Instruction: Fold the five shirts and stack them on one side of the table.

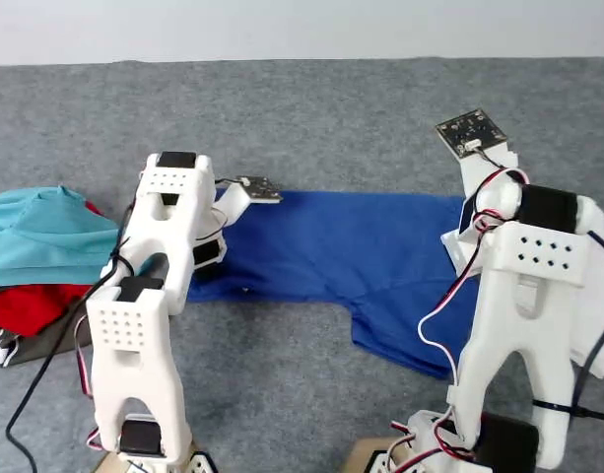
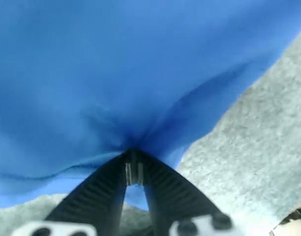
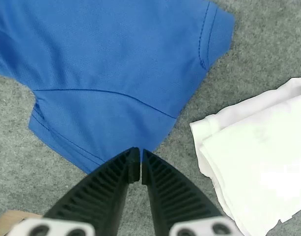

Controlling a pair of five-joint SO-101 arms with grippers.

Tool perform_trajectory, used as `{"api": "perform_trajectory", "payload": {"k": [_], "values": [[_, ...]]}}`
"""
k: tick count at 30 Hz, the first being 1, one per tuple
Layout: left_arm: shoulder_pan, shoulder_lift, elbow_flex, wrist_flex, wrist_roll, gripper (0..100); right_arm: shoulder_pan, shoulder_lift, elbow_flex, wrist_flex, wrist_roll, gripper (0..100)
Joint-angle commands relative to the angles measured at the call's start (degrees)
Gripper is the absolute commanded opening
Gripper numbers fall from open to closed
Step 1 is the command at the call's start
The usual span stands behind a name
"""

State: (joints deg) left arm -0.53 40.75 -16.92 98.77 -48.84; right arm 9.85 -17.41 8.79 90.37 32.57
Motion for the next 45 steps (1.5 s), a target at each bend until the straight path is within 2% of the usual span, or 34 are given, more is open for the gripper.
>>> {"api": "perform_trajectory", "payload": {"k": [1, 12, 22, 27, 34, 37, 45], "values": [[-2.5, -2.5, 0.1, 1.8, -0.6, 1, -0.6, 0.0, -1.7, 0.4, -0.4, 1.0], [-3.5, -3.2, -0.8, 1.8, -0.5, 1, -0.6, -0.1, -1.7, 0.4, -0.4, 1.0], [-3.6, -3.2, -7.2, 1.8, 1.6, 1, -0.6, 0.0, -1.7, 0.4, -0.4, 1.0], [-3.6, -3.2, -10.2, 1.8, 2.3, 9, -0.6, 0.0, -1.7, 0.4, -0.4, 1.0], [-3.2, -4.8, -18.2, 1.8, 8.4, 13, -0.6, -0.3, -1.7, 0.0, -0.4, 1.0], [-0.4, -9.2, -19.4, 1.7, 11.1, 13, -0.2, -1.1, -2.0, 0.4, -0.4, 1.0], [13.3, -18.2, -18.9, 1.7, 16.7, 13, 7.3, -13.8, -2.0, 0.0, -5.3, 1.0]]}}
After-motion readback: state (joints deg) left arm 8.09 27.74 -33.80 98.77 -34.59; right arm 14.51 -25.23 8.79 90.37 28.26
